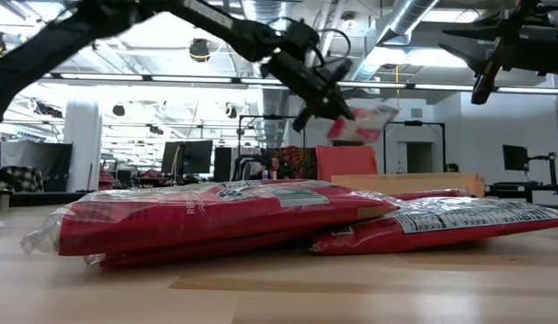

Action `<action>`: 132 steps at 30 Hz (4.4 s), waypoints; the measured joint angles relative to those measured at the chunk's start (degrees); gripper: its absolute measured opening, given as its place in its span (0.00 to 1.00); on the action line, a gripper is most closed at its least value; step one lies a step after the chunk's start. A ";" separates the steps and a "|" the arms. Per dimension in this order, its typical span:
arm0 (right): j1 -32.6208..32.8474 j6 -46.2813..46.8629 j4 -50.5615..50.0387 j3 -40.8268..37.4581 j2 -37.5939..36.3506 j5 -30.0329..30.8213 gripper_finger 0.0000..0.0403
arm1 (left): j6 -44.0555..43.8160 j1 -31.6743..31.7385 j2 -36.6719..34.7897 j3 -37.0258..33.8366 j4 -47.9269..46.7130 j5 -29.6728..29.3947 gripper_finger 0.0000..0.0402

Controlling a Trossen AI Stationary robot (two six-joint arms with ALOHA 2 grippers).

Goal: Sort popcorn bags into baskets
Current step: Put the popcorn bag into the orange transparent bin

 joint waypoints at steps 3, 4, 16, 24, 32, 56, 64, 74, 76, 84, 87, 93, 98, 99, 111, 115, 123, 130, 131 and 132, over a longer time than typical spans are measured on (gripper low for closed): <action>-0.33 0.02 -0.04 0.00 0.00 0.04 0.29 | 0.12 -0.02 4.94 6.20 -3.09 -1.10 0.02; -0.34 0.03 -0.04 0.00 0.00 0.07 0.29 | 0.09 -0.02 6.34 8.12 -4.33 -1.16 0.02; -0.34 0.03 -0.06 0.00 0.00 0.07 0.29 | 0.82 -0.46 11.09 11.97 -7.17 -5.46 0.03; -0.34 0.02 -1.01 0.00 0.00 0.07 0.29 | 0.78 -0.57 11.05 11.90 -7.06 -5.17 0.03; -0.36 0.01 -1.83 0.00 0.02 1.14 0.29 | -0.39 -1.26 12.75 11.88 -5.95 -5.25 0.03; -0.36 -0.34 -6.91 0.09 0.02 1.00 0.29 | 1.07 1.12 11.94 14.64 -5.43 3.71 0.55; -0.15 -7.97 -26.72 6.84 2.02 -0.64 0.29 | 6.60 2.91 3.34 14.50 -11.71 23.63 0.53; 0.43 -19.47 -47.71 26.95 28.70 -1.18 0.29 | 20.92 1.64 -10.69 14.52 -29.83 24.04 0.54; 1.30 -17.50 -50.57 30.04 35.51 -2.49 0.29 | 22.27 1.48 -13.05 14.50 -35.82 22.63 0.54; 3.84 -15.14 -51.04 33.68 55.57 -13.06 0.30 | 26.80 -1.07 -19.42 14.50 -54.17 15.40 0.54; 4.06 -14.62 -48.72 33.68 60.07 -16.99 0.34 | 26.82 -2.72 -20.17 14.50 -56.88 14.14 0.54; 4.49 -17.80 -46.98 33.68 66.16 -17.74 0.53 | 28.05 -6.57 -20.27 14.48 -62.20 11.64 0.54; 5.36 -17.95 -46.22 33.38 72.09 -15.04 0.62 | 27.81 -9.65 -20.25 14.48 -63.26 7.71 0.54; 5.45 -17.65 -45.87 33.25 73.31 -15.01 0.62 | 27.62 -10.12 -20.25 14.48 -63.41 7.28 0.54; 5.47 -12.81 -41.53 33.38 83.95 -15.28 0.48 | 25.98 -14.25 -20.21 14.48 -64.32 0.40 0.54; 5.52 -11.04 -42.10 33.25 83.05 -15.32 0.23 | 25.19 -14.69 -20.21 14.48 -64.30 -1.47 0.54; 5.07 -8.45 -43.20 32.98 76.74 -14.25 0.03 | 24.26 -14.73 -20.19 14.48 -63.54 -5.09 0.53; 3.20 -6.24 -43.48 33.45 68.05 -14.17 0.02 | 17.63 -13.80 -20.05 10.55 -58.87 -7.39 0.53; 2.86 -5.88 -43.38 33.63 66.86 -14.16 0.01 | 16.87 -13.64 -20.19 9.39 -57.59 -7.38 0.53; 2.51 -5.52 -43.29 33.64 65.54 -14.14 0.01 | 15.75 -13.48 -20.23 8.19 -56.41 -7.27 0.53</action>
